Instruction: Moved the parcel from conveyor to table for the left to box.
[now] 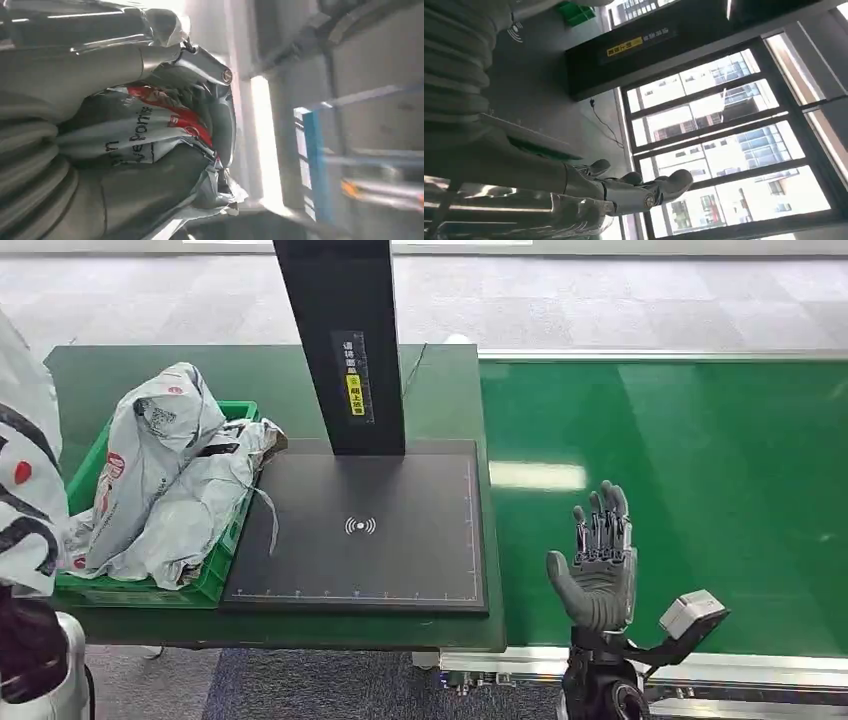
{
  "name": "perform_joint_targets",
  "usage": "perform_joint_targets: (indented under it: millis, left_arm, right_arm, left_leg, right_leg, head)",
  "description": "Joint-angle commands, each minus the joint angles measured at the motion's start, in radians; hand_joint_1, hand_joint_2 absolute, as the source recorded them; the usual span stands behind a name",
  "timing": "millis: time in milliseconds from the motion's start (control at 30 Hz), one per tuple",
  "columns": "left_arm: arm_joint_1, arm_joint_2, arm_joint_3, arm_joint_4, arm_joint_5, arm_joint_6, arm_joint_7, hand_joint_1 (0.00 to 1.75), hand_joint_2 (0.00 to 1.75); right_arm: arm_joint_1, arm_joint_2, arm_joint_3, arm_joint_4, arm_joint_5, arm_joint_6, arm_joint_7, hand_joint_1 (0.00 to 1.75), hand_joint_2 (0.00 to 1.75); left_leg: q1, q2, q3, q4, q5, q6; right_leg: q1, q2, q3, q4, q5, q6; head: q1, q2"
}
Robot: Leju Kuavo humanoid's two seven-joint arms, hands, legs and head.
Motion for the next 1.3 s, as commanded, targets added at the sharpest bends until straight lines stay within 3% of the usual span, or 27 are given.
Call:
perform_joint_targets:
  millis: [33,300,633,800,967,1000,1033,1300]
  left_arm:
    - [-0.165,0.114,0.178,0.507,-0.062,-0.055,0.118,1.75,1.75]
    - [-0.230,0.154,0.082,0.857,-0.236,-0.070,0.160,1.75,1.75]
    - [-0.306,0.100,-0.153,1.203,-0.476,-0.029,0.187,1.75,1.75]
    - [-0.327,0.096,-0.192,1.274,-0.496,-0.025,0.170,1.75,1.75]
    - [-0.299,0.125,-0.191,1.203,-0.455,-0.047,0.148,1.75,1.75]
    - [-0.296,0.130,-0.191,1.181,-0.445,-0.040,0.147,1.59,1.75]
    - [-0.289,0.135,-0.193,1.141,-0.437,-0.029,0.140,0.00,1.75]
    - [-0.220,0.135,-0.177,0.814,-0.379,0.035,0.136,0.00,1.75]
  right_arm:
    - [-0.039,0.006,0.005,0.045,0.001,0.004,0.015,0.00,1.75]
    - [-0.027,0.022,-0.001,0.042,0.013,0.010,0.020,0.00,1.75]
    - [-0.082,0.019,0.001,0.097,0.025,0.034,0.047,0.00,1.75]
    - [-0.103,-0.005,0.019,0.136,0.013,0.030,0.039,0.00,1.75]
    - [-0.081,-0.018,0.031,0.134,-0.006,0.022,0.030,0.00,1.75]
    - [-0.075,-0.020,0.034,0.133,-0.010,0.019,0.027,0.00,1.75]
    - [-0.069,-0.022,0.037,0.128,-0.014,0.015,0.023,0.00,1.75]
    - [-0.028,-0.022,0.033,0.094,-0.023,-0.005,0.011,0.00,1.75]
  left_leg:
    - [-0.001,-0.002,0.002,-0.003,0.002,0.000]
    - [-0.001,-0.003,0.003,-0.004,0.002,0.000]
    - [-0.001,-0.004,0.002,-0.003,0.002,0.001]
    - [-0.001,-0.004,0.002,-0.003,0.003,0.001]
    - [0.000,-0.003,0.003,-0.002,0.001,0.001]
    - [-0.001,-0.003,0.004,-0.003,0.003,0.001]
    - [0.000,-0.003,0.004,-0.002,0.002,0.001]
    - [0.001,-0.004,0.001,0.000,0.002,0.001]
  right_leg:
    - [-0.001,-0.002,0.002,-0.001,0.000,0.000]
    - [-0.001,-0.003,0.004,-0.002,0.001,0.000]
    - [-0.001,-0.004,0.003,-0.002,0.001,0.000]
    - [-0.001,-0.003,0.004,-0.003,0.001,0.000]
    - [0.000,-0.003,0.005,-0.002,0.001,0.000]
    - [0.000,-0.003,0.006,-0.003,0.002,0.000]
    - [0.000,-0.003,0.006,-0.002,0.001,0.000]
    - [0.001,-0.004,0.005,-0.001,0.001,0.000]
  head:
    - [0.001,0.000]
    - [0.000,0.000]
    - [0.000,0.000]
    - [0.000,0.000]
    - [0.001,0.000]
    - [0.000,0.000]
    - [0.001,0.000]
    - [0.000,0.000]
